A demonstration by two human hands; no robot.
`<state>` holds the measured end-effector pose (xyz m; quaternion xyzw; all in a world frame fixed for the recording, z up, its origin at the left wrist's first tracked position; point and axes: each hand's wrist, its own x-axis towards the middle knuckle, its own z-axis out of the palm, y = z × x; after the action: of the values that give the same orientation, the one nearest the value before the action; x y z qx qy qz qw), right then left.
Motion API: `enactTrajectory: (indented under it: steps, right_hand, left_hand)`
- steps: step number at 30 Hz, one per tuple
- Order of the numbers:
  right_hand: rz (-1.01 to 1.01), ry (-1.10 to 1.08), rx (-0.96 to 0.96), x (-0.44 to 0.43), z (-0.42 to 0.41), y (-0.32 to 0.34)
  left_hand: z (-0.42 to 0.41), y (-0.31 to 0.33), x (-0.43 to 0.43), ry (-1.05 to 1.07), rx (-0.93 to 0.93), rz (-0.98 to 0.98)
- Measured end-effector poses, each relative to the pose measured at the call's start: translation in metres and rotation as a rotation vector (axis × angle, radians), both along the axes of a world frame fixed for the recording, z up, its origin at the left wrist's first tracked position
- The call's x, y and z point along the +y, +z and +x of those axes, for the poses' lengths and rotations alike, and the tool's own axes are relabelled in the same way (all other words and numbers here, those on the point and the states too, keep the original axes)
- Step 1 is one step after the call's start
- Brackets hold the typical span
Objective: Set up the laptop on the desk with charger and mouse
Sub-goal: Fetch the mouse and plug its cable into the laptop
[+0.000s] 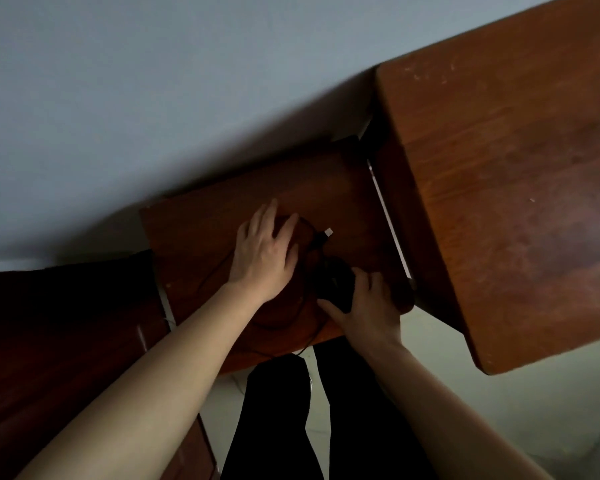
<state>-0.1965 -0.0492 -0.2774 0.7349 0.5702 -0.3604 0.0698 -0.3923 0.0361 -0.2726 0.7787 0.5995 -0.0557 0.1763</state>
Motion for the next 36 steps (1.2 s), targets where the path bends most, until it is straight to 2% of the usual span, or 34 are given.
enactTrajectory:
  steps: [7,13,18,21,28,36]
  right_hand:
    - [0.001,-0.026,0.064,-0.002,0.003,-0.003]
    - [-0.025,-0.051,0.087,0.002,0.002,-0.005]
    - [0.013,-0.06,0.078,0.005,-0.003,-0.001]
    - [0.03,-0.136,0.118,0.005,-0.007,0.009]
    - [0.287,-0.315,0.093,-0.016,-0.024,0.077]
    - [0.639,-0.363,0.109,-0.055,-0.017,0.224]
  left_hand:
    - [0.021,-0.014,0.019,-0.007,0.123,-0.088]
    - [0.01,-0.008,0.005,0.074,-0.038,-0.097]
    - [-0.009,0.004,-0.006,0.191,-0.148,-0.05]
    - [-0.025,0.02,-0.018,0.206,-0.208,0.019]
    - [-0.067,0.096,-0.053,0.264,-0.471,0.248]
    - [-0.064,0.244,-0.065,0.19,-0.742,0.486]
